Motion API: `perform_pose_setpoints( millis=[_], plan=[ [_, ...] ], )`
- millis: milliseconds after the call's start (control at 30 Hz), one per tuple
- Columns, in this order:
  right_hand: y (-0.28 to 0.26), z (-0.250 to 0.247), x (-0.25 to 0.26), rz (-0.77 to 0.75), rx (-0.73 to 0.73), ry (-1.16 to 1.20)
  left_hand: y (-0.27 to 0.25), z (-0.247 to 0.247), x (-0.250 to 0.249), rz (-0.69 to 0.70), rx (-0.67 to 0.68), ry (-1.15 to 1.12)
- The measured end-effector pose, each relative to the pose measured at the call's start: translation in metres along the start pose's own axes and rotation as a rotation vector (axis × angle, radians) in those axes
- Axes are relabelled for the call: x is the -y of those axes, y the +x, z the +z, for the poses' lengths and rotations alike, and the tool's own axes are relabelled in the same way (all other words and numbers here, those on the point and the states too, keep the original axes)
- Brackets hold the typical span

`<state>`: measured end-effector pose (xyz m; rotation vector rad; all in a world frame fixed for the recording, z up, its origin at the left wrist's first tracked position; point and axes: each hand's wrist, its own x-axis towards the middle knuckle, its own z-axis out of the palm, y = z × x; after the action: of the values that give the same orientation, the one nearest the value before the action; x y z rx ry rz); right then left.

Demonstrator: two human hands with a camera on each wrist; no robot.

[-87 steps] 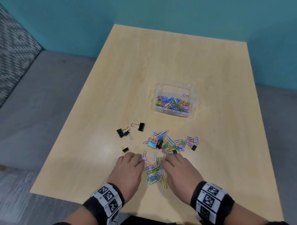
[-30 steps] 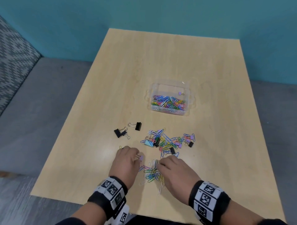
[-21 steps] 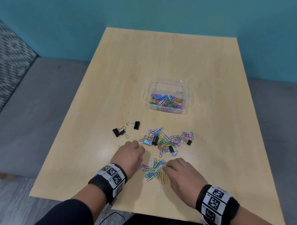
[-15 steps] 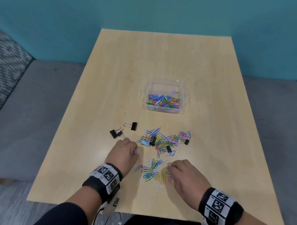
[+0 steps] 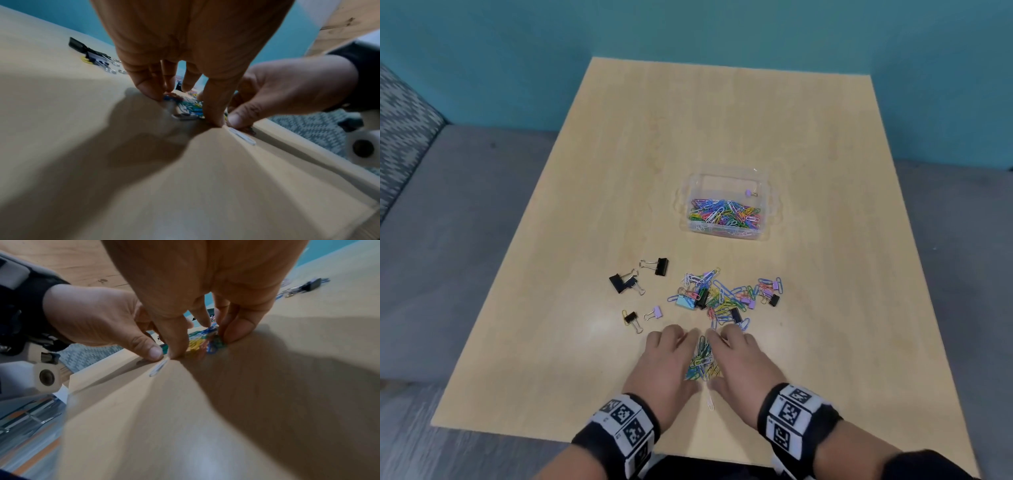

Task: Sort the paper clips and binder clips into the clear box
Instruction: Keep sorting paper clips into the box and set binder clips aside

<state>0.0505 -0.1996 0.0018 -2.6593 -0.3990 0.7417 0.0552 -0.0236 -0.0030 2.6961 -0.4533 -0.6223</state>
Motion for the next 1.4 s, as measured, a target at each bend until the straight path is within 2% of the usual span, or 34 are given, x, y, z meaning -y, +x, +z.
perform_pose_setpoints(
  millis=[167, 267, 467, 567, 667, 767, 933, 1000, 1067, 1233, 1300, 1400],
  plan=[
    [0.017, -0.001, 0.000, -0.034, -0.078, 0.008, 0.013, 0.001, -0.003, 0.029, -0.074, -0.065],
    [0.019, 0.001, -0.005, -0.052, -0.075, -0.018, 0.018, 0.000, -0.002, 0.059, -0.125, -0.061],
    [0.017, -0.007, -0.010, -0.060, -0.038, -0.048, 0.023, -0.003, -0.001, 0.050, -0.085, 0.067],
    [0.016, -0.011, -0.014, -0.064, -0.027, -0.074, 0.022, -0.005, -0.001, 0.026, -0.073, -0.016],
    [0.015, -0.013, -0.017, -0.060, -0.025, -0.053, 0.021, -0.006, 0.000, -0.029, -0.118, -0.110],
    [0.013, -0.019, -0.019, -0.018, -0.029, 0.047, 0.022, -0.011, 0.003, -0.081, -0.125, -0.209],
    [0.010, -0.051, -0.026, 0.098, -0.002, 0.431, 0.029, -0.040, 0.005, -0.172, -0.134, -0.489],
    [0.023, -0.071, -0.034, 0.156, -0.037, 0.593, 0.045, -0.065, 0.002, -0.239, -0.144, -0.662],
    [0.044, -0.099, -0.041, 0.219, -0.133, 0.659, 0.070, -0.093, 0.000, -0.259, -0.176, -0.730],
    [0.110, -0.159, -0.058, 0.264, -0.357, 0.672, 0.148, -0.148, -0.007, -0.216, -0.317, -0.685],
    [0.140, -0.179, -0.073, 0.299, -0.413, 0.620, 0.195, -0.157, -0.016, -0.212, -0.295, -0.608],
    [0.154, -0.191, -0.065, 0.290, -0.383, 0.559, 0.217, -0.161, -0.023, -0.197, -0.259, -0.539]
  ],
)
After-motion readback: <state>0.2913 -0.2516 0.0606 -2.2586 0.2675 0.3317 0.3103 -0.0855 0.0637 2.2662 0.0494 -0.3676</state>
